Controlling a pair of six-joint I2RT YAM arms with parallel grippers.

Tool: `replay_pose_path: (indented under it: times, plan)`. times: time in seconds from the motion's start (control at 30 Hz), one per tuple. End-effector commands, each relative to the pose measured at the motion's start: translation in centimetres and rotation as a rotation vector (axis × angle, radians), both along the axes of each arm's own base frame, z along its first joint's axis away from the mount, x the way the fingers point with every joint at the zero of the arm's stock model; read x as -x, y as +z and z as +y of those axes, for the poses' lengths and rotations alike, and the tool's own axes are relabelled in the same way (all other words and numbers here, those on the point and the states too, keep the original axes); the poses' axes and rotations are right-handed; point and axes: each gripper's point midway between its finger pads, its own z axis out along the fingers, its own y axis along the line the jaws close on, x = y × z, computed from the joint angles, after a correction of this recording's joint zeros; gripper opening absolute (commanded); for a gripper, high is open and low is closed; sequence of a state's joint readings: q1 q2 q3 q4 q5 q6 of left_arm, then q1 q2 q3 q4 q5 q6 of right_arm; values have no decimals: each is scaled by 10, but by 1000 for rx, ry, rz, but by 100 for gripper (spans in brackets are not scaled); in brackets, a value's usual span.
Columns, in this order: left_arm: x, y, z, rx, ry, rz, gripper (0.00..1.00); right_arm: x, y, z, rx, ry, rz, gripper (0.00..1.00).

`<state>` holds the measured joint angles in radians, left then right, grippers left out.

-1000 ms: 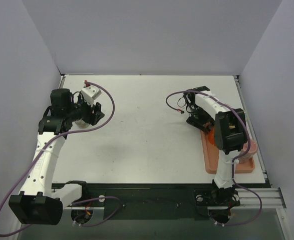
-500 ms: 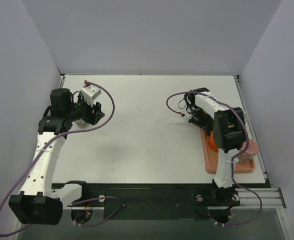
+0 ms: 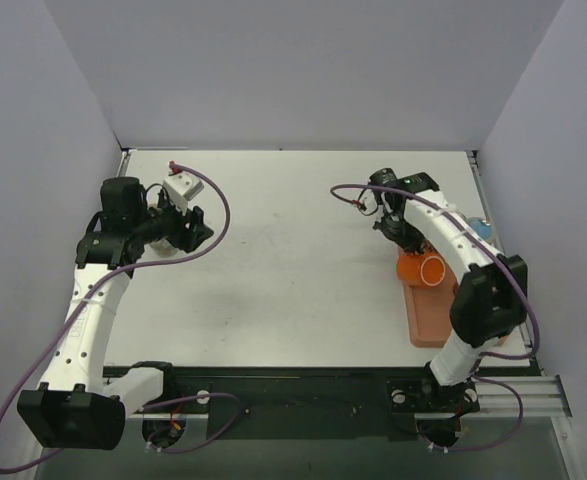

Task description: Turn the mug right side up

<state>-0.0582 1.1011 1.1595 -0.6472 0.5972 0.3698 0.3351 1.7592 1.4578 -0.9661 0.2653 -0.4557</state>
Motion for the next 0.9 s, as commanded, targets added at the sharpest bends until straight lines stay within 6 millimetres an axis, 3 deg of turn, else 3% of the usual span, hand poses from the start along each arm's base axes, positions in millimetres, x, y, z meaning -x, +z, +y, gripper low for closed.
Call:
replay_pose_path:
  times: [0.0,0.2,0.27,0.43,0.6,0.73,0.87]
  plan:
    - [8,25,-13,46,-72,-36,64,17,50,-2,-22,-34,-198,0]
    - [19,30,-26,91,-132,-20,64,26,65,5,-113,-18,-338,0]
    - [23,30,-33,115,-171,-9,64,17,77,21,-239,-10,-451,0]
    - [41,30,-63,188,-293,65,66,20,122,88,-609,123,-663,0]
    - [60,32,-107,261,-438,142,68,19,160,147,-948,148,-769,0]
    - [63,60,-134,394,-496,173,77,25,182,190,-1151,196,-805,0]
    - [73,82,-156,472,-554,185,83,29,190,219,-1212,232,-791,0]
